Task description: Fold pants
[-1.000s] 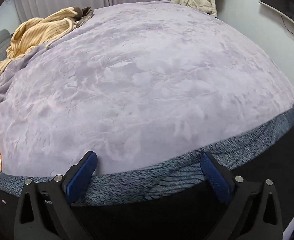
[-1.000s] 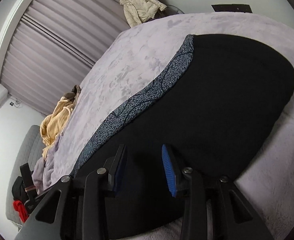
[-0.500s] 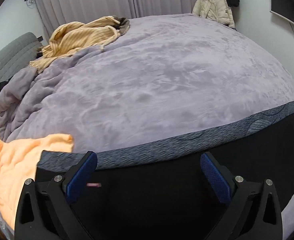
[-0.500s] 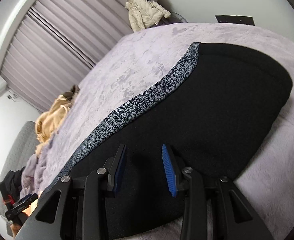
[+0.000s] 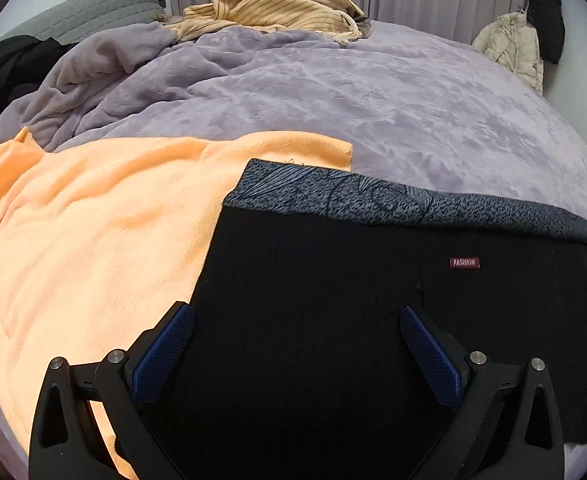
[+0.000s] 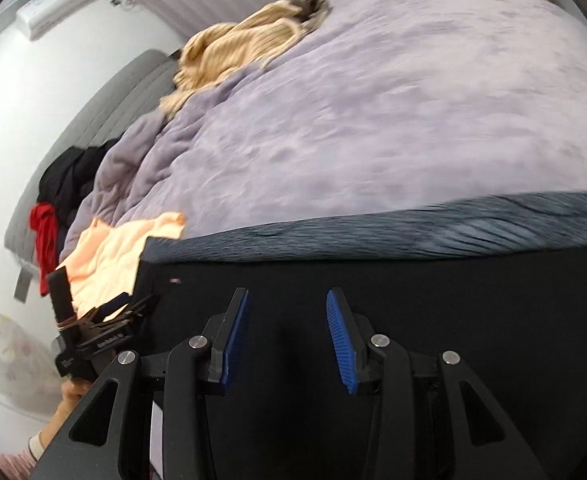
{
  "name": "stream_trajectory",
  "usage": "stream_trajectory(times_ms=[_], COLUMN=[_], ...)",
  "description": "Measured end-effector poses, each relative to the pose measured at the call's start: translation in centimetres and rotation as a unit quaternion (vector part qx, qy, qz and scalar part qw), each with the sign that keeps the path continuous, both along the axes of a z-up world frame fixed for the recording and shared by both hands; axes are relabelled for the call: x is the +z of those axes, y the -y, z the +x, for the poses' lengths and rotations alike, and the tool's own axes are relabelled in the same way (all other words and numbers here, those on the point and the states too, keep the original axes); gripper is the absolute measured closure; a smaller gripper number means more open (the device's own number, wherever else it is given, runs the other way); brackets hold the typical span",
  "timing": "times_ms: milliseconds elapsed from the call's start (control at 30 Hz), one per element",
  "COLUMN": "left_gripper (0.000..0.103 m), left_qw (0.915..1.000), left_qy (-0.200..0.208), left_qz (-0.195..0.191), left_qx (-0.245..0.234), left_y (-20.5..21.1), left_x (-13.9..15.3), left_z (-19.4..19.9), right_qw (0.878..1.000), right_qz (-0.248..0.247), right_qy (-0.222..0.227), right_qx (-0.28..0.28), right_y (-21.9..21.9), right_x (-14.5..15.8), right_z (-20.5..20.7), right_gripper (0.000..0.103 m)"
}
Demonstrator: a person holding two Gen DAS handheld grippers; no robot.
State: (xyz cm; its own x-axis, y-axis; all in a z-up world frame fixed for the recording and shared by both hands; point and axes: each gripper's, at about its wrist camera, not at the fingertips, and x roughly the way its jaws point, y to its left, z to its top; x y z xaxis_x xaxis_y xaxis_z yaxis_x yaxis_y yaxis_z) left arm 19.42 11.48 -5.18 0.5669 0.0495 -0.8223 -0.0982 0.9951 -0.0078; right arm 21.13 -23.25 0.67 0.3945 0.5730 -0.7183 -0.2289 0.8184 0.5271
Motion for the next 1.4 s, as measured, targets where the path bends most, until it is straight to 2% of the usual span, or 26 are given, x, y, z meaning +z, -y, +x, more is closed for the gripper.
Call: stream_trajectory(times_ms=[100,133,167,233,300,433,500,533,567,633,733,800,900,967,1033,1067,1133,1200,1267,1300,1333,1400], left_gripper=[0.000,0.000,0.000,0.000,0.000,0.000,0.000,0.000,0.000,0.000,0.000,0.000,0.000,0.000,0.000,0.000,0.000,0.000,0.000,0.000,0.000,0.000], left_qw=[0.9982,0.9968,0.9958,0.9950,0.9949,0.9916,0.9899,0.9893,0.9889,0.9877,0.9873,0.9873,0.9872,0.9872,0.9876,0.9879,0.9883,0.9882,0.9883,0.9883,0.9883,0.9883], left_qy=[0.014,0.020,0.023,0.033,0.046,0.070,0.081,0.084,0.086,0.089,0.091,0.091,0.093,0.094,0.092,0.092,0.090,0.090,0.090,0.090,0.089,0.089], left_qz=[-0.058,-0.078,-0.088,-0.094,-0.089,-0.109,-0.116,-0.119,-0.121,-0.128,-0.130,-0.130,-0.129,-0.129,-0.127,-0.125,-0.123,-0.123,-0.123,-0.123,-0.123,-0.123], left_qx=[0.004,0.005,0.007,0.006,0.003,0.001,0.001,0.002,0.003,0.004,0.004,0.005,0.006,0.007,0.008,0.008,0.008,0.008,0.008,0.008,0.008,0.008], left_y=[-2.0,-2.5,-2.8,-2.8,-2.6,-3.2,-3.4,-3.5,-3.5,-3.8,-3.9,-3.8,-3.8,-3.8,-3.8,-3.7,-3.8,-3.8,-3.8,-3.8,-3.8,-3.8], left_x=[-0.6,-0.8,-1.0,-1.1,-1.1,-1.3,-1.4,-1.4,-1.4,-1.6,-1.6,-1.6,-1.7,-1.8,-1.8,-1.8,-1.8,-1.9,-1.9,-1.9,-1.9,-1.9], left_z=[-1.4,-1.7,-1.9,-2.2,-2.5,-3.3,-3.7,-3.9,-3.9,-4.0,-4.0,-4.0,-3.9,-3.9,-4.0,-4.0,-4.0,-4.0,-3.9,-3.9,-3.9,-3.9], right_qw=[0.996,0.992,0.990,0.985,0.978,0.964,0.962,0.961,0.961,0.959,0.971,0.980,0.983,0.983,0.982,0.984,0.991,0.993,0.993,0.993,0.993,0.992], right_qz=[-0.028,-0.039,-0.046,-0.053,-0.069,-0.126,-0.148,-0.129,-0.120,-0.141,-0.104,-0.099,-0.084,-0.102,-0.150,-0.161,-0.127,-0.040,-0.014,-0.011,-0.006,0.025], right_qy=[0.025,0.030,0.031,0.025,0.018,0.015,-0.008,-0.041,-0.060,-0.045,-0.040,-0.013,0.007,-0.003,-0.003,-0.011,-0.042,-0.063,-0.064,-0.059,-0.058,-0.065], right_qx=[0.087,0.112,0.132,0.164,0.196,0.234,0.232,0.240,0.244,0.241,0.211,0.175,0.162,0.155,0.113,0.069,-0.028,-0.089,-0.097,-0.098,-0.101,-0.107], right_y=[-6.9,-9.3,-11.6,-15.2,-19.2,-25.2,-27.3,-28.1,-28.9,-29.8,-28.3,-26.0,-22.3,-20.2,-17.7,-15.4,-10.3,-4.8,-1.6,-0.1,1.0,3.5], right_x=[1.8,2.2,2.6,2.8,2.4,0.7,-1.2,-2.6,-3.8,-4.5,-3.2,-1.0,0.9,0.5,-0.8,-1.4,-1.9,-1.6,-0.8,-0.4,-0.2,-0.2], right_z=[1.9,2.6,3.2,4.6,6.2,8.4,9.5,9.8,9.8,9.2,9.1,8.2,5.7,4.3,3.7,4.0,4.5,3.2,0.6,-1.2,-2.9,-6.9], right_gripper=[0.059,0.056,0.048,0.043,0.043,0.043,0.058,0.077,0.078,0.078,0.078,0.078,0.078,0.078,0.078,0.078,0.078,0.076,0.055,0.050,0.045,0.045])
